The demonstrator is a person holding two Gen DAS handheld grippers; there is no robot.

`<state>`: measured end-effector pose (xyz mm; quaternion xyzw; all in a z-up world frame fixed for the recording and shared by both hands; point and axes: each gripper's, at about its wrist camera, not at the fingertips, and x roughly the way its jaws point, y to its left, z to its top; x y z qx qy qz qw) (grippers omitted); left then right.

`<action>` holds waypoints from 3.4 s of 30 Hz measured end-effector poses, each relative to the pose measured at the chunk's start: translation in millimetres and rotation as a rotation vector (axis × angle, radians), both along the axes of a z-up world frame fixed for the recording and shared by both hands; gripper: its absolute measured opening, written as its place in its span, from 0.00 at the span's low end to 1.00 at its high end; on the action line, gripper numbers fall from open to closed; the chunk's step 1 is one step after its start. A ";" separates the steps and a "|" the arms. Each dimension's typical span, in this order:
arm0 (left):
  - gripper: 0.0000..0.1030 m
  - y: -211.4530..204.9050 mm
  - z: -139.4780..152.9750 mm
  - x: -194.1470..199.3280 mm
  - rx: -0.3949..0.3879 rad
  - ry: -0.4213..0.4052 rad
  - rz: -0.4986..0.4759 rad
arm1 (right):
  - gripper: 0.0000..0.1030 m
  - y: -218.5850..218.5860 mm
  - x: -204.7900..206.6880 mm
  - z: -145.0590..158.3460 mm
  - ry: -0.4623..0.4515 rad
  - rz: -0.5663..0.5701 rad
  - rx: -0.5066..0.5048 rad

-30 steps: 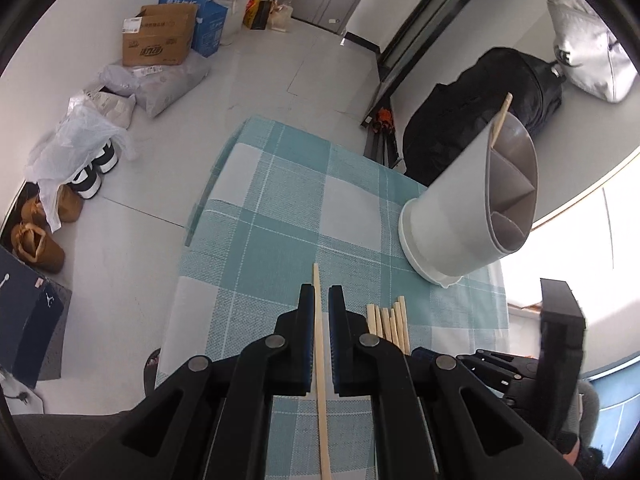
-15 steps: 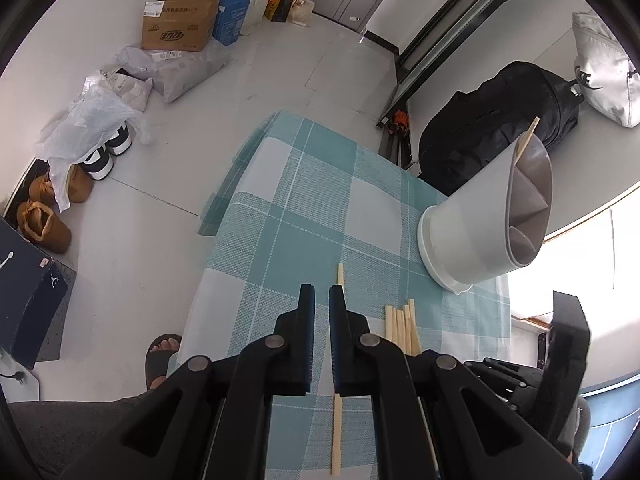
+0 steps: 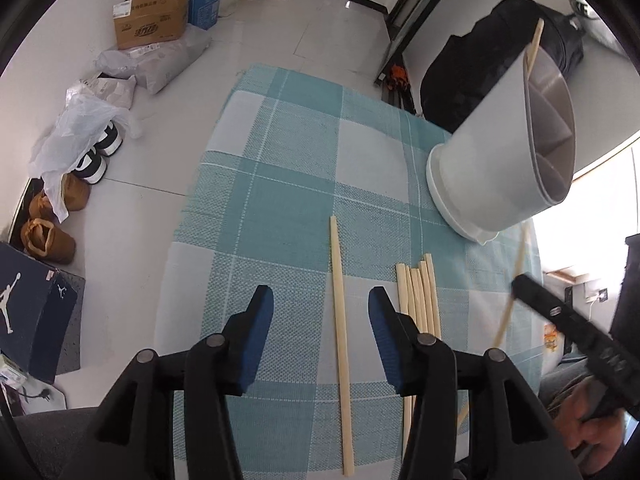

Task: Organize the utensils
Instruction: 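Lift the chopstick with the left gripper while the right gripper grasps one from the bundle, then raise both held chopsticks upright above the white utensil holder, then open both grippers to drop the chopsticks into the holder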

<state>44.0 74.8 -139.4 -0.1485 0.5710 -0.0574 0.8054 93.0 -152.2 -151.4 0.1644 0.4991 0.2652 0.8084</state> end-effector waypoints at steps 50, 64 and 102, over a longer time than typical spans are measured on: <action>0.02 -38.6 102.9 -27.7 0.071 -0.529 0.038 | 0.03 -50.9 -53.4 87.2 -0.373 -0.085 0.091; 0.02 -38.4 167.1 -14.1 -0.070 -0.740 0.117 | 0.03 -67.7 -36.7 161.6 -0.468 -0.106 0.093; 0.02 -61.2 146.8 85.4 -0.119 -0.623 0.012 | 0.03 -9.3 119.2 167.0 -0.511 0.081 -0.151</action>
